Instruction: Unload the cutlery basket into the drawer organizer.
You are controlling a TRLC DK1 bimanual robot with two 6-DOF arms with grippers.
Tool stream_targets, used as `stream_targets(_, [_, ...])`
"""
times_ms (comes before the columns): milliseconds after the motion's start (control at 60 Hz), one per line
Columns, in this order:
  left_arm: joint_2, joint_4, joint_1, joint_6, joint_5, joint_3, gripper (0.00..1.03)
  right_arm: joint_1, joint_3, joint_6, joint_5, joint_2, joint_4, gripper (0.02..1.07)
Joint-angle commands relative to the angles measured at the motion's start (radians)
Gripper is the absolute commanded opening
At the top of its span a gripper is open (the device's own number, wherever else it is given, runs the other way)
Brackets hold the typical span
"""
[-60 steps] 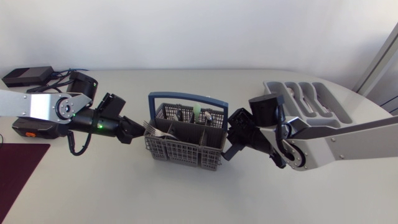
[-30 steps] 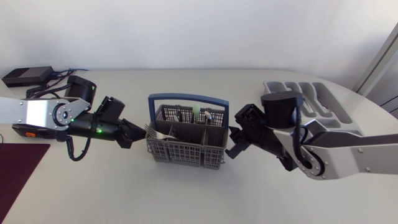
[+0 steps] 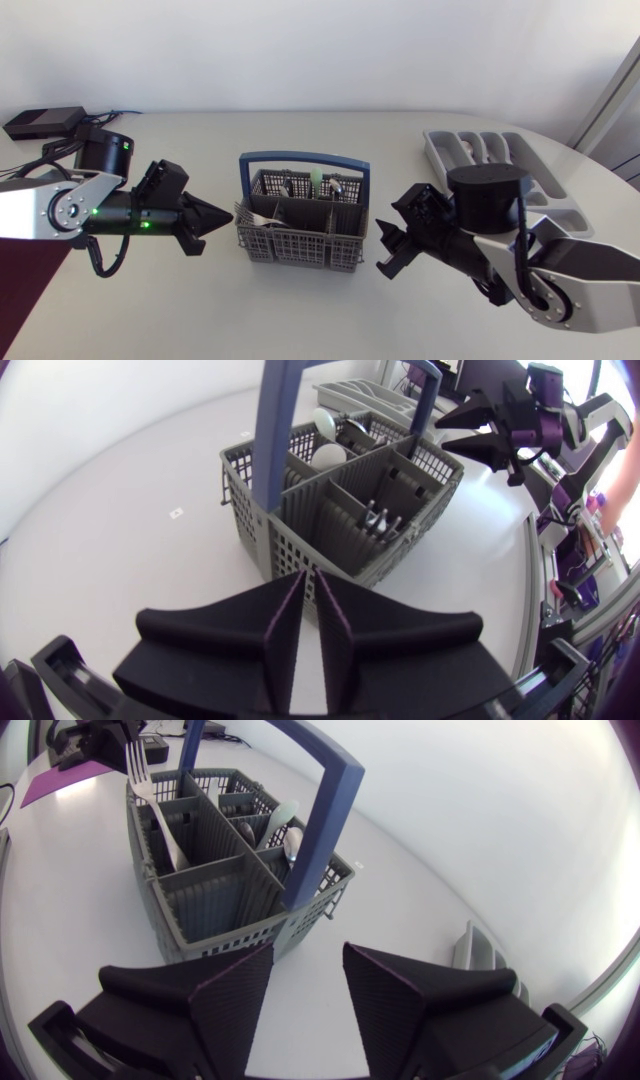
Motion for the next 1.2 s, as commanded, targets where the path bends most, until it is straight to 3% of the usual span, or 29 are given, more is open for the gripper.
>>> stream_targets(0, [-0.047, 0.026, -0.028, 0.03, -0.025, -0.062, 0.14, 0.021, -0.027, 0.002, 0.003, -0.039, -0.027, 0.56])
stream_targets(300, [-0.078, 0.049, -0.087, 0.017, -0.062, -0.096, 0.14, 0.097, -0.028, 0.025, 0.015, -0.024, -0.063, 0.56])
stream_targets(683, [-0.018, 0.136, -0.222, -0.049, -0.16, -0.071, 0.14, 0.035, -0.005, 0.015, 0.026, 0.082, 0.014, 0.56])
stream_targets(767, [-0.047, 0.136, -0.212, -0.051, -0.165, -0.076, 0.14, 0.032, -0.011, 0.012, 0.024, 0.065, 0.012, 0.56])
stream_targets(1000, [-0.145, 0.145, -0.08, -0.016, -0.165, -0.119, 0.13, 0.032, -0.051, -0.001, 0.024, -0.02, -0.018, 0.56])
stream_targets(1183, [-0.068, 0.2, -0.058, 0.001, -0.169, -0.128, 0.13, 0.028, -0.05, 0.0, 0.023, 0.001, -0.006, 0.56])
